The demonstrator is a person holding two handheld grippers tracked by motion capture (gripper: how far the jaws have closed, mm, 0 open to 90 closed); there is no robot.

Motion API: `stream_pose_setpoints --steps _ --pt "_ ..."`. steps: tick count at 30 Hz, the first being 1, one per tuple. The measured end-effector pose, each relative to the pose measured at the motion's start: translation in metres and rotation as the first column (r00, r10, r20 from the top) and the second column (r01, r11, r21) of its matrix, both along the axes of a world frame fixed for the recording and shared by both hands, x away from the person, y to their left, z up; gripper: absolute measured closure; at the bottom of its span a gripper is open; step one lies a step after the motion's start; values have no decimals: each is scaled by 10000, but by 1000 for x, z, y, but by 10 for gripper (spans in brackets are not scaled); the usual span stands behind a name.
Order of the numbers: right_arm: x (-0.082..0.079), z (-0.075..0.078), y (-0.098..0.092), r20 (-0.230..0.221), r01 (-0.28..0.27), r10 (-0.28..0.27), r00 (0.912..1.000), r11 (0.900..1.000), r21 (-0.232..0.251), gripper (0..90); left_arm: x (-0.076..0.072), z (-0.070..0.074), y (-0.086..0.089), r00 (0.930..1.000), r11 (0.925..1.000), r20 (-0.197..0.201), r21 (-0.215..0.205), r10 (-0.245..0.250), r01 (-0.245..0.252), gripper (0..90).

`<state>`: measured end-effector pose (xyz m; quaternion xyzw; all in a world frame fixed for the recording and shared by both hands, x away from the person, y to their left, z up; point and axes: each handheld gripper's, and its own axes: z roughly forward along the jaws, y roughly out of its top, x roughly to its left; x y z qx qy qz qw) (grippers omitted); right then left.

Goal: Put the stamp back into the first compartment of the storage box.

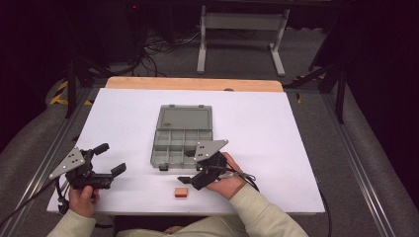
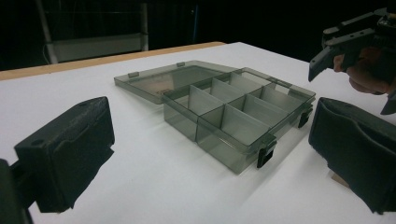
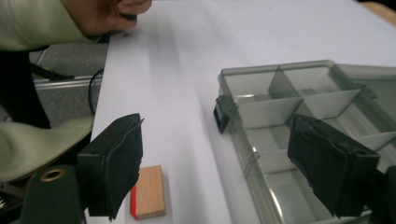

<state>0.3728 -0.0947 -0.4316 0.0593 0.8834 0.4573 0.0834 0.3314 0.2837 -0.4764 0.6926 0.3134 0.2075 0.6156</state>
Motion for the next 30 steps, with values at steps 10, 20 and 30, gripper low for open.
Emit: stream_pose_setpoints --steps 10,20,30 --pt "0 -3 12 -938 -773 635 9936 9855 -1513 246 0 0 0 10000 10000 22 22 -24 24 10" --pt "-4 -10 21 -1501 -1177 812 9853 9600 -2539 264 0 0 -1 10000 10000 -15 30 -35 35 10" --pt "-8 -15 30 -1693 -1429 909 9814 9341 -3272 276 0 0 -1 10000 9999 -15 74 -72 72 11"
